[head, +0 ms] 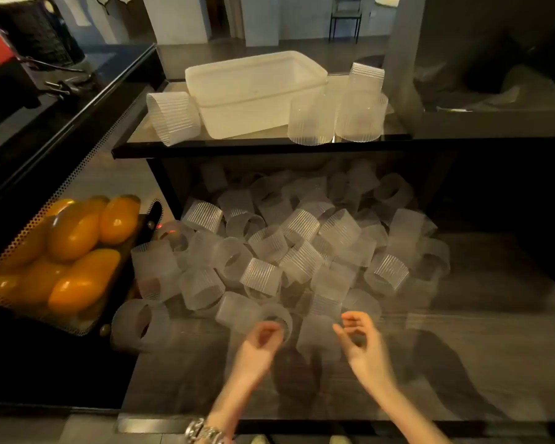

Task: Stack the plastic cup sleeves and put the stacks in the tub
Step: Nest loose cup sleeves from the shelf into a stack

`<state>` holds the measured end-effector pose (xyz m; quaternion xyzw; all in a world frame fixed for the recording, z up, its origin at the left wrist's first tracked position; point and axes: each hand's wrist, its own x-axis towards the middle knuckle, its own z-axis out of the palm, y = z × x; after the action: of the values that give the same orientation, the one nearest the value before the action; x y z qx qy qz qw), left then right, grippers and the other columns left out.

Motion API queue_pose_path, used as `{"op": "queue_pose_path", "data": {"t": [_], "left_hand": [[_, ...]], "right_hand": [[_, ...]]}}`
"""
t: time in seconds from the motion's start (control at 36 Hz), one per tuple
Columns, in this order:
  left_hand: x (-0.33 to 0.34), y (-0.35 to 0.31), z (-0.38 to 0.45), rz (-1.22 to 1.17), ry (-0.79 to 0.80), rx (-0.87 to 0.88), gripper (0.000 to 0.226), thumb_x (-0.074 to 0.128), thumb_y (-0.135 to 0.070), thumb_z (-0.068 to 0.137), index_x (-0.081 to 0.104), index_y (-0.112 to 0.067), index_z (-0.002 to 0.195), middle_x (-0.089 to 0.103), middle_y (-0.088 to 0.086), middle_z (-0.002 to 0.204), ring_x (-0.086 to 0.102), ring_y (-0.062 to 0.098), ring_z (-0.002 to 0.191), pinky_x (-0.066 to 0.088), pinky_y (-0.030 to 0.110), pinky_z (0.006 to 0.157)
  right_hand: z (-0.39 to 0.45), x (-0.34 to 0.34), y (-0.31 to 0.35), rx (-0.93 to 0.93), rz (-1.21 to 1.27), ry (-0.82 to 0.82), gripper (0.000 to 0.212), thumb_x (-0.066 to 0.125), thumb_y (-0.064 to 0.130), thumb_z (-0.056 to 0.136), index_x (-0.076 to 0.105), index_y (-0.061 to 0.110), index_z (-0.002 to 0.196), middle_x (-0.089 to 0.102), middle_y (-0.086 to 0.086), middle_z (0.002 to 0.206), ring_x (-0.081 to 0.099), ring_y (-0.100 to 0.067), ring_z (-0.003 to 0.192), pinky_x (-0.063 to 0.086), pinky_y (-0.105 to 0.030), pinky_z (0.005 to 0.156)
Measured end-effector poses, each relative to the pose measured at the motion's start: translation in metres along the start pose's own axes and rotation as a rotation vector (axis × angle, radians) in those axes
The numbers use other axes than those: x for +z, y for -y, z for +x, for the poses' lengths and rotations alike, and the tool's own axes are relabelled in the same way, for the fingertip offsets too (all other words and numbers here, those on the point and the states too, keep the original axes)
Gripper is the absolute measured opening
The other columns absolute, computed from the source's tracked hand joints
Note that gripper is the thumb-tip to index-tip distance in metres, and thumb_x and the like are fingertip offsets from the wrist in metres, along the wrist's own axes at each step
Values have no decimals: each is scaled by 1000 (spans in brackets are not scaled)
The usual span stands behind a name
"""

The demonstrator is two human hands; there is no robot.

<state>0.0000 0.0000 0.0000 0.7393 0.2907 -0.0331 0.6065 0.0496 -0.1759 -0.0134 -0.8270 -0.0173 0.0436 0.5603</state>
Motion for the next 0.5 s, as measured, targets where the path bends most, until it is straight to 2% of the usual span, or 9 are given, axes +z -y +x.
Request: {"op": "queue_pose_path", "data": {"t": [0.08, 0.19, 0.28, 0.36, 0.42, 0.5], "left_hand": [[13, -2, 5, 17, 21, 0, 21, 57, -2, 89, 57, 3, 109, 57, -2, 84, 53, 6, 80, 41, 4, 63], [26, -3, 11, 150, 108, 3, 33, 59, -14, 90, 53, -2, 120, 60, 12, 115, 52, 10, 96, 40, 14, 82], [28, -3, 15, 209, 166, 25, 40, 60, -24, 90, 50, -8, 125, 56, 8, 125, 50, 6, 101, 38, 11, 82], [30, -1, 17, 254, 211, 44, 51, 62, -37, 87, 45, -15, 130, 51, 1, 129, 47, 5, 109, 37, 15, 87], [29, 2, 18, 296, 215, 64, 54, 62, -41, 86, 43, -17, 131, 49, 0, 131, 46, 7, 115, 38, 18, 91], [27, 4, 21, 337, 196, 81, 55, 63, -41, 85, 43, -18, 131, 49, 1, 133, 47, 12, 121, 40, 22, 97]], "right_hand": [[-2, 13, -3, 15, -83, -27, 26, 73, 13, 78, 55, 19, 95, 59, 1, 92, 57, -17, 85, 42, -15, 73], [4, 24, -3, 127, -49, -1, 35, 74, 11, 77, 55, 7, 106, 57, -12, 107, 52, -20, 92, 40, -23, 79], [7, 27, -3, 176, -75, 43, 40, 74, 15, 77, 54, 7, 111, 53, -12, 115, 48, -15, 99, 40, -26, 88], [8, 30, -4, 230, -73, 69, 46, 73, 17, 79, 50, 7, 117, 48, -13, 121, 48, -20, 109, 41, -35, 96], [8, 31, -4, 271, -75, 96, 51, 72, 19, 79, 45, 7, 121, 47, -14, 123, 48, -25, 115, 43, -39, 96], [8, 32, -6, 302, -42, 84, 59, 74, 19, 76, 40, 7, 123, 48, -16, 122, 52, -26, 109, 46, -36, 89]]}}
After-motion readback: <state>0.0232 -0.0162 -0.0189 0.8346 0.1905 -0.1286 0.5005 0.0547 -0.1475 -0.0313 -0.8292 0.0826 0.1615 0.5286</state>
